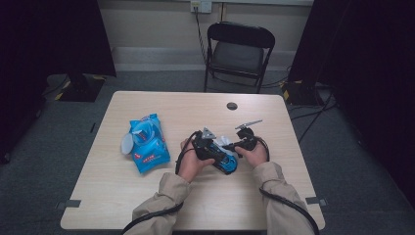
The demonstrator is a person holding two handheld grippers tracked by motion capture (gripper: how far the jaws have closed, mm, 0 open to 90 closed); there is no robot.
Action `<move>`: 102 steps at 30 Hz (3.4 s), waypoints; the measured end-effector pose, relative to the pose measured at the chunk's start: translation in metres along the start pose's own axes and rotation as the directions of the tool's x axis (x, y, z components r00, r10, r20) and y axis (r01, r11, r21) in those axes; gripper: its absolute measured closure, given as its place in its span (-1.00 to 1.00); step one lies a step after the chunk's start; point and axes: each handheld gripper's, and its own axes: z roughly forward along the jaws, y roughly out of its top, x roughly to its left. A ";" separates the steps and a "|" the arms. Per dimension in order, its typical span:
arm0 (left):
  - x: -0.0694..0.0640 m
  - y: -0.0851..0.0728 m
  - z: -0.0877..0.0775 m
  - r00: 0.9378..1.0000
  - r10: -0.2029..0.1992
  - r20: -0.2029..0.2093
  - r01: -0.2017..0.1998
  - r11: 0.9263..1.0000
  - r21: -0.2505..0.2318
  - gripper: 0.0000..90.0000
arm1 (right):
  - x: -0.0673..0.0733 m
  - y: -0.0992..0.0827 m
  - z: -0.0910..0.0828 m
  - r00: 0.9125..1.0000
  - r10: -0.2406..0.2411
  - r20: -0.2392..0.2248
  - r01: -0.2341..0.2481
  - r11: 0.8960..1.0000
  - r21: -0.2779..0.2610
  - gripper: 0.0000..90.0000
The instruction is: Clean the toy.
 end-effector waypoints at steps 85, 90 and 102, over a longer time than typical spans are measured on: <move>-0.003 0.000 0.001 1.000 0.017 -0.001 -0.017 1.000 -0.005 -0.59 | 0.008 0.018 0.023 0.999 -0.039 0.019 0.039 0.999 -0.035 0.77; -0.003 -0.001 0.001 1.000 0.015 0.000 -0.015 1.000 -0.010 -0.59 | 0.007 0.016 0.021 0.999 -0.039 0.018 0.040 0.999 -0.031 0.77; -0.003 -0.001 0.001 1.000 0.015 -0.001 -0.015 1.000 -0.011 -0.59 | 0.003 0.003 0.006 0.999 -0.048 0.025 0.048 0.998 -0.026 0.77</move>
